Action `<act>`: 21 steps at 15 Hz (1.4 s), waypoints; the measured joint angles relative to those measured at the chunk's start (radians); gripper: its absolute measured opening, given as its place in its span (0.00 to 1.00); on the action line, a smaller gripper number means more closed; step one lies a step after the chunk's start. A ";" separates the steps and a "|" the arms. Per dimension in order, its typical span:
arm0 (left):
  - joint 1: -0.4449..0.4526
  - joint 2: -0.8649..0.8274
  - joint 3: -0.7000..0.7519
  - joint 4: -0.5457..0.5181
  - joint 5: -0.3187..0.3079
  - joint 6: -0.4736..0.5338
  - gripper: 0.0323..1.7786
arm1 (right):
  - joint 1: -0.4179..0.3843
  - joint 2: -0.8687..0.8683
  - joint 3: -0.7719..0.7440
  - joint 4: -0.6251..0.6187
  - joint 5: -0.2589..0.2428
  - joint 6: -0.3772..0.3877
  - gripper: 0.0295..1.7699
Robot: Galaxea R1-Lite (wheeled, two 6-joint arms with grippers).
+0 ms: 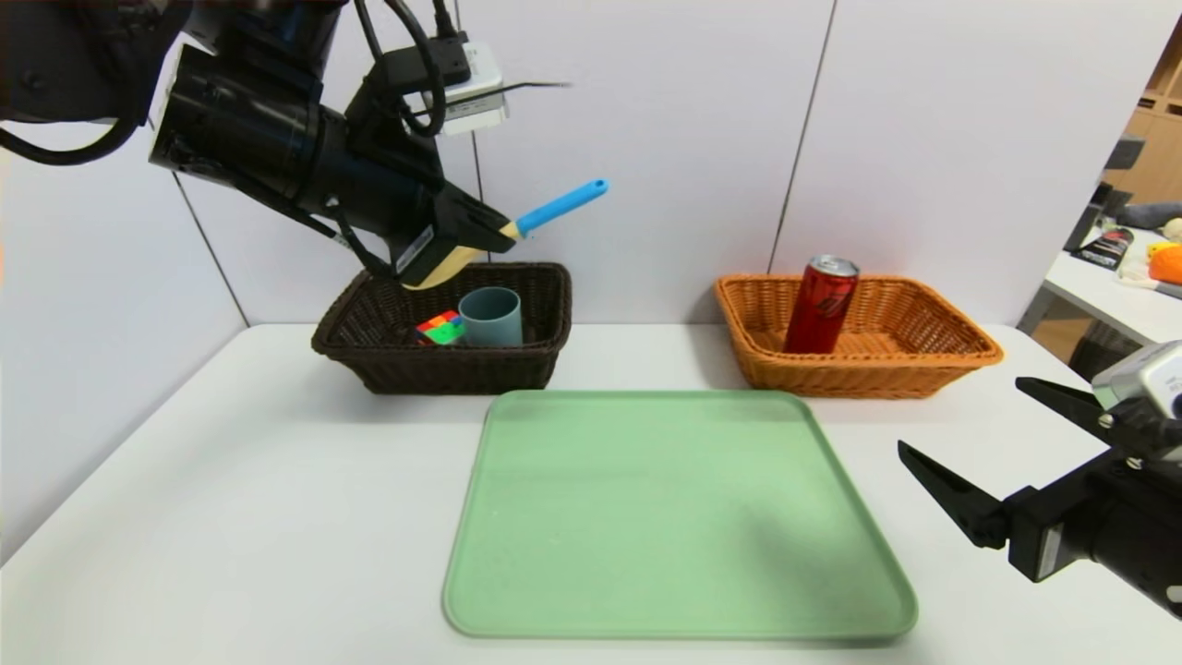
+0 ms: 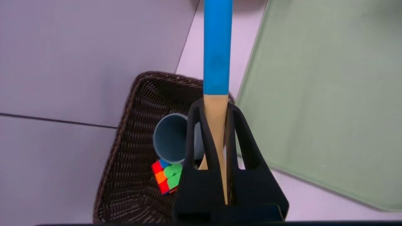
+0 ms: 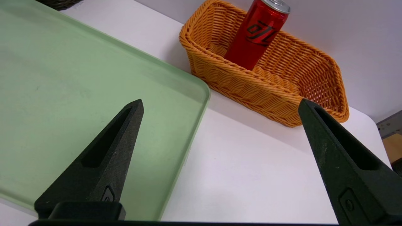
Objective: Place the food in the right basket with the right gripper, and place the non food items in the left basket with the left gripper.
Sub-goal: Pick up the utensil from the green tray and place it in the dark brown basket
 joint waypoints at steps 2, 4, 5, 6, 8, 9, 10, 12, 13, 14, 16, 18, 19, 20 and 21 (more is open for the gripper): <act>0.062 0.027 -0.001 -0.019 -0.006 0.065 0.04 | 0.000 0.005 0.001 0.000 0.000 0.001 0.96; 0.118 0.064 -0.004 -0.045 -0.006 0.100 0.04 | 0.000 0.008 0.005 -0.001 -0.001 0.001 0.96; 0.145 0.089 -0.007 -0.073 -0.006 0.110 0.04 | -0.001 0.008 0.006 0.000 -0.002 0.001 0.96; 0.170 0.114 -0.010 -0.111 -0.006 0.116 0.04 | -0.001 0.008 0.008 0.000 -0.002 0.001 0.96; 0.206 0.175 -0.014 -0.193 -0.001 0.120 0.04 | 0.000 0.008 0.013 0.000 -0.002 0.001 0.96; 0.218 0.206 -0.015 -0.231 0.008 0.120 0.04 | -0.001 0.008 0.018 0.000 -0.002 0.001 0.96; 0.229 0.233 -0.016 -0.264 0.015 0.120 0.04 | -0.002 0.008 0.022 0.000 -0.003 0.001 0.96; 0.246 0.279 -0.016 -0.294 0.024 0.120 0.04 | -0.001 0.007 0.024 0.001 -0.003 0.001 0.96; 0.248 0.298 -0.016 -0.298 0.032 0.120 0.04 | -0.001 0.007 0.025 0.001 -0.003 0.001 0.96; 0.247 0.314 -0.016 -0.300 0.047 0.120 0.04 | -0.001 0.006 0.026 0.001 -0.003 0.001 0.96; 0.250 0.340 -0.016 -0.301 0.065 0.120 0.04 | -0.001 0.008 0.026 0.001 -0.003 0.000 0.96; 0.250 0.358 -0.015 -0.305 0.072 0.120 0.04 | -0.001 0.009 0.026 0.005 -0.003 0.001 0.96; 0.249 0.363 -0.015 -0.308 0.078 0.120 0.04 | -0.001 0.010 0.026 0.004 -0.002 0.001 0.96; 0.248 0.367 -0.015 -0.308 0.079 0.120 0.04 | -0.001 0.011 0.025 0.003 -0.002 0.000 0.96; 0.250 0.370 -0.015 -0.309 0.080 0.120 0.04 | -0.001 0.013 0.023 0.003 -0.002 0.000 0.96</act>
